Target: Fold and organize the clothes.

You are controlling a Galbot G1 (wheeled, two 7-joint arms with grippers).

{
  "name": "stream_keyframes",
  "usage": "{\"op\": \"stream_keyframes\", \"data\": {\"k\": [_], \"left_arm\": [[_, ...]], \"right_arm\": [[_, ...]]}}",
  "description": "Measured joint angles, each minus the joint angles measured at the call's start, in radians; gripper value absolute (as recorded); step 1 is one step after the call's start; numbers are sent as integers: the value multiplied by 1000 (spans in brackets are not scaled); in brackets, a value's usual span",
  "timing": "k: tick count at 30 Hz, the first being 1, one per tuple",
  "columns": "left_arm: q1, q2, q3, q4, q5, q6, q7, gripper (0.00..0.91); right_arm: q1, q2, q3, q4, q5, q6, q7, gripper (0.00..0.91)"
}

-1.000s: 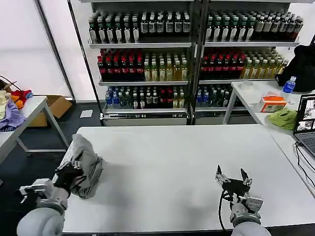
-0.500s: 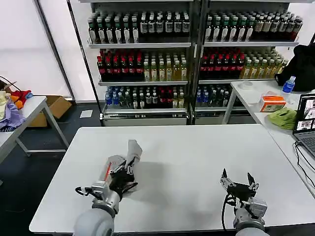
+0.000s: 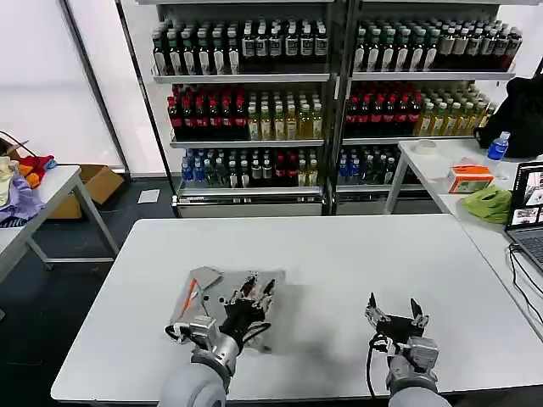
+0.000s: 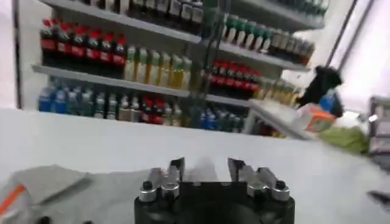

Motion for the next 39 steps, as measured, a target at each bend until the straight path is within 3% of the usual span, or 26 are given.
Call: {"op": "stream_keyframes", "data": {"k": [6,26,33,34,37,39], "left_arm": [[-6,-15,-2,-14,-68,-15,-18,907],[48,43,-208,-54,-27,14,-107,907],[62,49,-238,-51,-23,28,-116,907],[64,51,-243,-51,-23,29,-117,907],[72,55,-255,-52,-25,31,-120,907],[76,54,-261,-52,-27,34,-124,907]], "right_arm": [[60,1,-54,-27,59,-22,17,907],[318,-25,-292,-141,575,-71,138,907],[379,-7,-325,-205,706,-74,164,907],[384,-6,-327,-212,718,-74,167,836],[396,0,-330,-235,754,-75,174,776],[402,4,-330,-249,773,-75,174,645]]}}
